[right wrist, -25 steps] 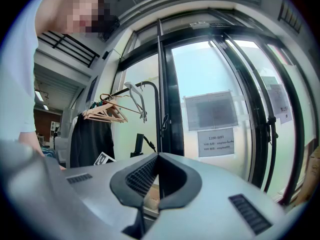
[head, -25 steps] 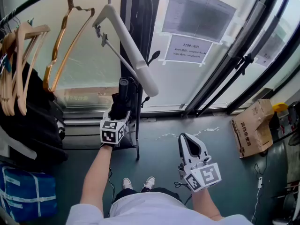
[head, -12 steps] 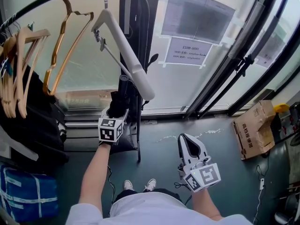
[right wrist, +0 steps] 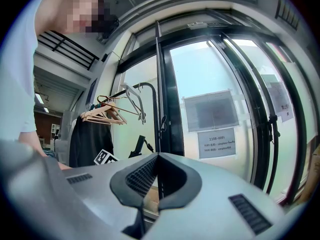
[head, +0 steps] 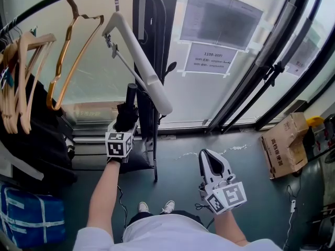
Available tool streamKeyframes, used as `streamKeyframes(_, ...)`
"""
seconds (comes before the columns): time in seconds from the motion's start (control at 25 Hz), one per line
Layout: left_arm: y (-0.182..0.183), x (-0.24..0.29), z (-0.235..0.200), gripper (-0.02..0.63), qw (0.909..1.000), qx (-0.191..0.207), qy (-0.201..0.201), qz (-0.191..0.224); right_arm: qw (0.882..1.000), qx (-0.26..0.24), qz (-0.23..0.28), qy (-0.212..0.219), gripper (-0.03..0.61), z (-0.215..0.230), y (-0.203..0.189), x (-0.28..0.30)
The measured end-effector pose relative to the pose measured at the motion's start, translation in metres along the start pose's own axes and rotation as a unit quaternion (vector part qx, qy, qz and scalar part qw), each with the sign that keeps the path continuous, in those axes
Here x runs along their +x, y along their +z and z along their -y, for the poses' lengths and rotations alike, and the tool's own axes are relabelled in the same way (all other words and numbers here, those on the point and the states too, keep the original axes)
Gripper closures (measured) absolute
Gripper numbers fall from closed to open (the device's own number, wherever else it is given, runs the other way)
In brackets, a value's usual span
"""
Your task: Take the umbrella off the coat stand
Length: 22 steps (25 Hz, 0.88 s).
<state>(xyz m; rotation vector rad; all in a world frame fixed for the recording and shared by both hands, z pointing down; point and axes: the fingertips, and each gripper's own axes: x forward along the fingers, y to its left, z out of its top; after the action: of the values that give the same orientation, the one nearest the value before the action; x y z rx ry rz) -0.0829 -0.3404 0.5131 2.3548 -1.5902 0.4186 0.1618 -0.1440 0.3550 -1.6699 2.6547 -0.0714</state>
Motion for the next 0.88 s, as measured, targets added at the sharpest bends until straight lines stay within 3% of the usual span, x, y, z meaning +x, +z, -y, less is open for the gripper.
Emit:
streamKeyframes(0.32, -0.021, 0.000, -0.021, 0.353, 0.9988, -0.031, 0.030, -0.022, 1.000, -0.002, -0.001, 0.007, 0.561, -0.002, 0.000, 0.009)
streamKeyframes(0.48, -0.019, 0.001, -0.020, 0.353, 0.9991, -0.032, 0.024, -0.016, 1.000, 0.000, -0.002, 0.003, 0.560, 0.002, -0.002, 0.009)
streamKeyframes(0.88, 0.033, -0.014, 0.011, 0.353, 0.9983, 0.040, -0.004, 0.042, 1.000, 0.002, 0.003, 0.003, 0.560, 0.005, 0.000, 0.014)
